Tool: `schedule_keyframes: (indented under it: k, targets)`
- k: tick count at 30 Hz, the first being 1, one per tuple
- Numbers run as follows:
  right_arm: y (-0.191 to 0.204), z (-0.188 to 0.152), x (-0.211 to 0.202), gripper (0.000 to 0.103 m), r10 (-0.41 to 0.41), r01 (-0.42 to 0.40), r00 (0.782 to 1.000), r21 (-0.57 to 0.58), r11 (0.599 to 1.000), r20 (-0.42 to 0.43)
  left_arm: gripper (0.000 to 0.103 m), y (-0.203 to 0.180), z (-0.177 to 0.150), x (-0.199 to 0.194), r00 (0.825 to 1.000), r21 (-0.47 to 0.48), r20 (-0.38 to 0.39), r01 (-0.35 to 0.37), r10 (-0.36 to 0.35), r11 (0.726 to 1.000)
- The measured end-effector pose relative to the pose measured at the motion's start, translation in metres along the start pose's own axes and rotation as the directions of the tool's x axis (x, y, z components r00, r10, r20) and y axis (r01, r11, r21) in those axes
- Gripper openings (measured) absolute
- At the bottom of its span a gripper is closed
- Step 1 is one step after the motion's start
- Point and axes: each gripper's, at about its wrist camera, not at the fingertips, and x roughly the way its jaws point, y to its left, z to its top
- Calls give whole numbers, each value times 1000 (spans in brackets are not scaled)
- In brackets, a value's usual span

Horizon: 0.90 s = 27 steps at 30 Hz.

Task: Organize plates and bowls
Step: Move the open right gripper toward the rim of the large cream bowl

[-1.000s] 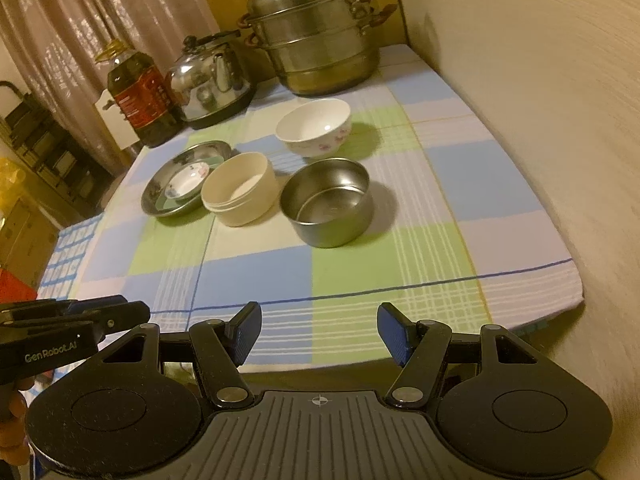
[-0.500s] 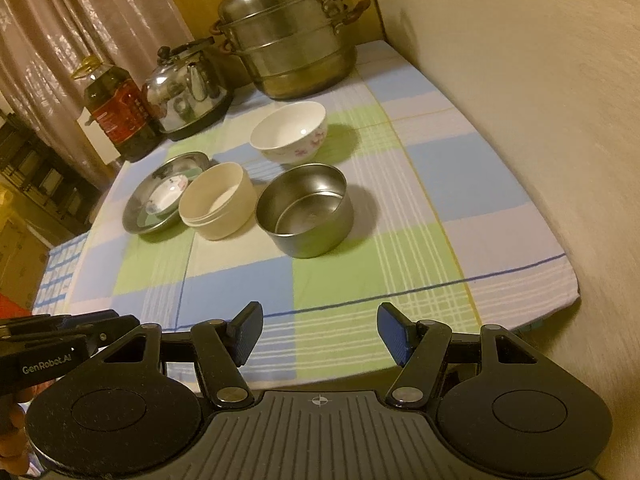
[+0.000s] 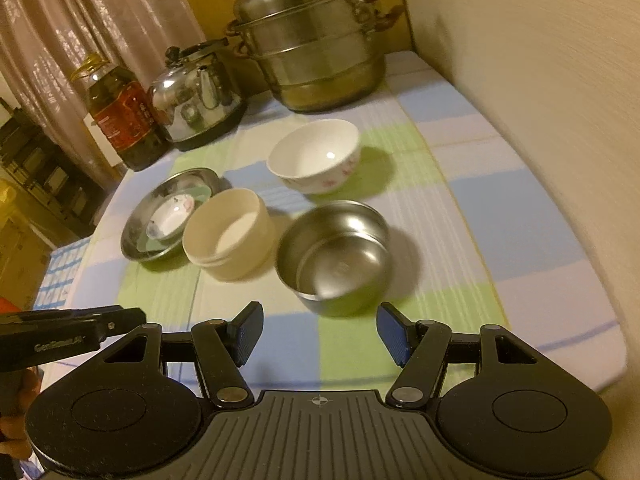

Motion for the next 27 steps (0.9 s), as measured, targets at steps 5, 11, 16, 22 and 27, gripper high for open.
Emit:
schedule_keyframes:
  k: [5, 11, 16, 22, 27]
  targets:
    - [18, 21, 34, 64, 30, -30, 1000, -31, 999, 3, 25, 23, 22, 28, 999, -54, -35, 12, -14, 998]
    - [36, 44, 76, 56, 50, -50, 999, -61, 997, -9, 25, 38, 48, 60, 998, -68, -58, 17, -21, 998]
    - [44, 59, 106, 52, 47, -49, 998, -69, 996, -29, 25, 45, 64, 81, 997, -67, -64, 40, -44, 997]
    - [50, 69, 135, 46, 39, -43, 998, -82, 996, -50, 25, 49, 74, 104, 996, -54, -72, 52, -56, 997]
    - [55, 74, 153, 41, 34, -40, 998, -95, 995, -61, 25, 52, 79, 117, 995, -48, -86, 44, -49, 998]
